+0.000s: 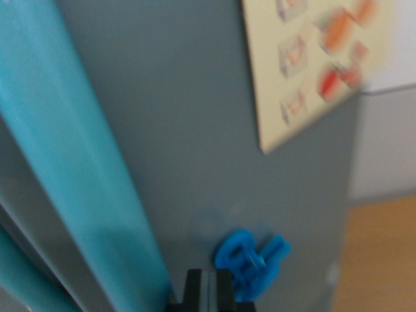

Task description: Close fridge door

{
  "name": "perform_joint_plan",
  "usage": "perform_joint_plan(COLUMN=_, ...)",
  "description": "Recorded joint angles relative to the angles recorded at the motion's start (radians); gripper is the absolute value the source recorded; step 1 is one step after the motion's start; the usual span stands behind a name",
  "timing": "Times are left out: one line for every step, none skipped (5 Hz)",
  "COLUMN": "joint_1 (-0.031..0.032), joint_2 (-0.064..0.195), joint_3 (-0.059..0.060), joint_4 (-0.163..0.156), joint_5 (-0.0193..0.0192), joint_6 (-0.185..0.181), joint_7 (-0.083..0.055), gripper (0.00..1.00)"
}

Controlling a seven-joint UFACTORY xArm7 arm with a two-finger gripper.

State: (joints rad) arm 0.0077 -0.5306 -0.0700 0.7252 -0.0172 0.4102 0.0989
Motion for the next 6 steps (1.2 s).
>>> perform_joint_plan(joint_1=0.0, joint_2=0.068, joint_3=0.025, joint_4=0.062, joint_5=0.0, joint_6=0.0, joint_7=0.0, gripper=1.0)
perform_joint_plan(joint_1=0.0, joint_2=0.068, joint_3=0.025, joint_4=0.062, joint_5=0.0, joint_6=0.0, joint_7=0.0, gripper=1.0)
perform_joint_plan(joint_1=0.0, joint_2=0.134, joint_3=0.046, joint_4=0.122, joint_5=0.0, joint_6=0.0, joint_7=0.0, gripper=1.0)
perform_joint_plan(joint_1=0.0, joint_2=0.134, joint_3=0.046, joint_4=0.122, joint_5=0.0, joint_6=0.0, joint_7=0.0, gripper=1.0)
perform_joint_plan(joint_1=0.0, joint_2=0.193, joint_3=0.056, joint_4=0.183, joint_5=0.0, joint_6=0.0, joint_7=0.0, gripper=1.0)
perform_joint_plan(joint_1=0.0, joint_2=0.193, joint_3=0.056, joint_4=0.183, joint_5=0.0, joint_6=0.0, joint_7=0.0, gripper=1.0)
